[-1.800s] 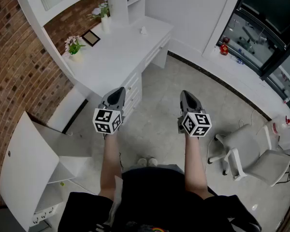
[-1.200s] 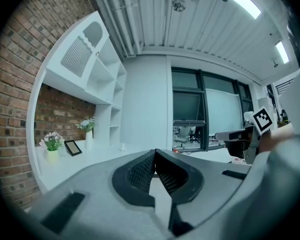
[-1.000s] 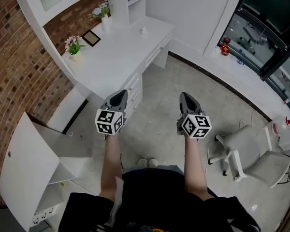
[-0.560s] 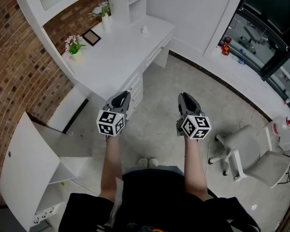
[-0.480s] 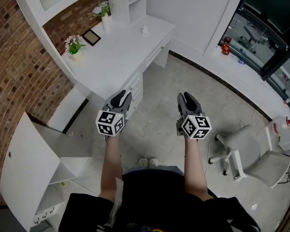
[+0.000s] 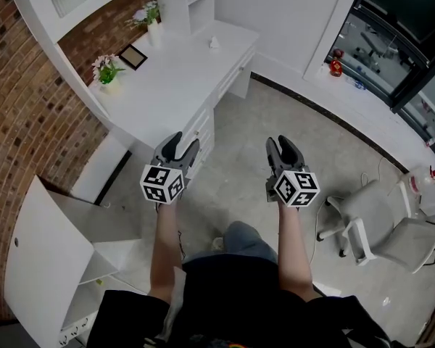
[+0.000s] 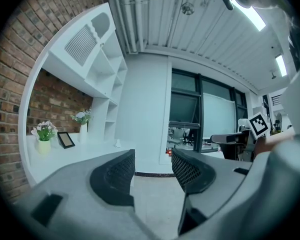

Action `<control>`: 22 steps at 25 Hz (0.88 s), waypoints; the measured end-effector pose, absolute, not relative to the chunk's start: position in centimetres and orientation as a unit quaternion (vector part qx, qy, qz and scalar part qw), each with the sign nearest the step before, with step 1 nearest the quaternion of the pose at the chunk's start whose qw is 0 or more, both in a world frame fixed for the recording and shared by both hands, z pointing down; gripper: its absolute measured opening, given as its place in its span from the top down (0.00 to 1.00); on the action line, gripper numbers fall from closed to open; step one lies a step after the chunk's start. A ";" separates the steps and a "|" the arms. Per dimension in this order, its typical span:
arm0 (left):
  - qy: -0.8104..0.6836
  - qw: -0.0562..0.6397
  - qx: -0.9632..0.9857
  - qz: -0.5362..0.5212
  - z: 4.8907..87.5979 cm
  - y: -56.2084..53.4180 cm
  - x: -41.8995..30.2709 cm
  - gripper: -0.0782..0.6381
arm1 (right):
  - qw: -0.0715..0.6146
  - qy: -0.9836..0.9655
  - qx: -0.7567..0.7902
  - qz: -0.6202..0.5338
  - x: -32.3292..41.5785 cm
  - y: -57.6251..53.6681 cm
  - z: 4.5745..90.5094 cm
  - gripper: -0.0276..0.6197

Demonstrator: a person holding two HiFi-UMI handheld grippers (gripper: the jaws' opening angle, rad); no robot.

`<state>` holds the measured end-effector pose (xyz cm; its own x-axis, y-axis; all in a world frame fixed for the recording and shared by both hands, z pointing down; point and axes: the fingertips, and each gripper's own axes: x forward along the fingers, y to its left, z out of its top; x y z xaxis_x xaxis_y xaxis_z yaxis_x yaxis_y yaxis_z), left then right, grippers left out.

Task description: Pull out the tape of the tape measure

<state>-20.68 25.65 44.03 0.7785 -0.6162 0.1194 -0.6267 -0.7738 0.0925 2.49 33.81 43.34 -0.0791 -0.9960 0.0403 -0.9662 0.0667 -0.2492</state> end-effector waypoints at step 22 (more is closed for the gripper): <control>-0.385 0.058 0.920 0.039 47.3 1.4 -11.7 0.61 | 0.088 0.743 -0.655 -0.105 14.2 8.1 46.2 0.75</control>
